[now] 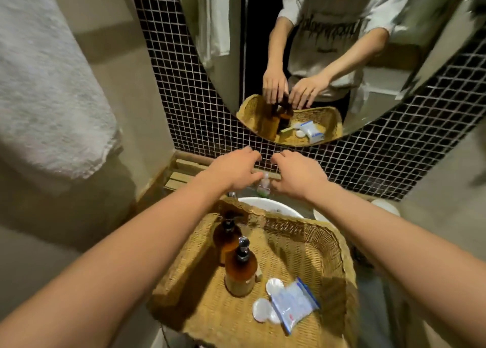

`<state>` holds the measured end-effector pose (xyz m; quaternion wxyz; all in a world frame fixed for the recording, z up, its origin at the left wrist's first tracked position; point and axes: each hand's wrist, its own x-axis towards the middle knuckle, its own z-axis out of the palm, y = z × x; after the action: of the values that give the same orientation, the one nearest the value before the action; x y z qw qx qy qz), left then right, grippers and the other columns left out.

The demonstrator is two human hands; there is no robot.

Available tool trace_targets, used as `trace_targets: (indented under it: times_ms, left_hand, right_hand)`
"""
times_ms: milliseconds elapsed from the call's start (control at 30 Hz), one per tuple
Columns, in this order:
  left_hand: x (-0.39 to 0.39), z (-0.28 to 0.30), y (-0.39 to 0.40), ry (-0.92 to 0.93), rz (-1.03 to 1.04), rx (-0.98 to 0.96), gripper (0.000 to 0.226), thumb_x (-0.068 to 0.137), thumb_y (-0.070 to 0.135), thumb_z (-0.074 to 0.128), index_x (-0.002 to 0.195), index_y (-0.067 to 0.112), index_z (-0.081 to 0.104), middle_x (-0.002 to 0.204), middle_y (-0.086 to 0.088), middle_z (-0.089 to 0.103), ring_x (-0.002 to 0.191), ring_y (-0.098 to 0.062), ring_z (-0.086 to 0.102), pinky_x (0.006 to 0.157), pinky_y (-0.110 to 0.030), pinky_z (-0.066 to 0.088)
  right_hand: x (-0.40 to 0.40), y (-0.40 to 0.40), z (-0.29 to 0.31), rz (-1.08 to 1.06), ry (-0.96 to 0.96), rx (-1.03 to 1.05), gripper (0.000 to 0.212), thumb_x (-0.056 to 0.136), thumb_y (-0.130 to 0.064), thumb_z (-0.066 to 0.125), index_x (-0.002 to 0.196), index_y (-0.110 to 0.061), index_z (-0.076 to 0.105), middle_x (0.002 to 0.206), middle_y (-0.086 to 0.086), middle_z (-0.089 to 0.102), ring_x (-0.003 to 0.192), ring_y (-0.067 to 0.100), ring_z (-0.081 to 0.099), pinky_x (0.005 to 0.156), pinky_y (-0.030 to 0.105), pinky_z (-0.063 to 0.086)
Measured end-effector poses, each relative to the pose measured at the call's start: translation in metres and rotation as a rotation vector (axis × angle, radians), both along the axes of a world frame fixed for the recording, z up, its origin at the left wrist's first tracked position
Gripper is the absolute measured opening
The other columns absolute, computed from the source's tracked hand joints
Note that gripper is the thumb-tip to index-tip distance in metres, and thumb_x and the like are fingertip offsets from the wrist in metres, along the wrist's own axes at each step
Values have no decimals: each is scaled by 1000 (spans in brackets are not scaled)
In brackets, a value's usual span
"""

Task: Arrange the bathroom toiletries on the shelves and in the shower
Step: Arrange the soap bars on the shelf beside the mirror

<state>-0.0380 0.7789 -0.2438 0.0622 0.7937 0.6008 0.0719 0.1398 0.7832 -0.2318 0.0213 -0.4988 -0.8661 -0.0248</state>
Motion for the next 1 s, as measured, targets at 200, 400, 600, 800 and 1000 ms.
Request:
trace_targets:
  times_ms: [200,400,600,800,1000]
  left_hand:
    - [40,-8,-9,40,-65,-10,48,92,45,54,134,21,51,128,-2,53,112,-21,54,88,-39,49]
    - [39,-28,-22,84,-79,-10,47,91,48,55,132,25,54,134,2,52,117,-17,54,89,-37,51]
    - [14,-35,-31,106,2,-76,53,89,47,59,136,23,52,131,1,52,115,-19,54,92,-38,51]
    - [-13,-41,-44,-3,111,-114,43,92,46,55,131,25,55,131,3,53,115,-17,54,87,-32,47]
    - [-48,-57,-59,-122,250,-136,30,101,27,44,126,21,59,128,-2,58,115,-17,54,100,-35,43]
  right_hand:
    - [34,-17,-15,-6,21,-25,45,87,-48,60,122,-21,52,116,2,59,105,24,58,79,40,53]
    - [22,-33,-57,91,27,-135,53,80,-45,70,124,-22,52,119,3,59,107,25,59,81,41,51]
    - [4,-37,-98,185,-64,-317,71,74,-46,76,132,-19,46,126,4,56,113,26,57,88,41,52]
    - [-8,-41,-126,238,-93,-367,79,72,-49,78,139,-25,43,128,5,54,110,28,56,85,41,51]
    - [-12,-39,-137,245,-82,-412,89,71,-46,81,145,-29,34,134,4,52,115,27,54,87,42,54]
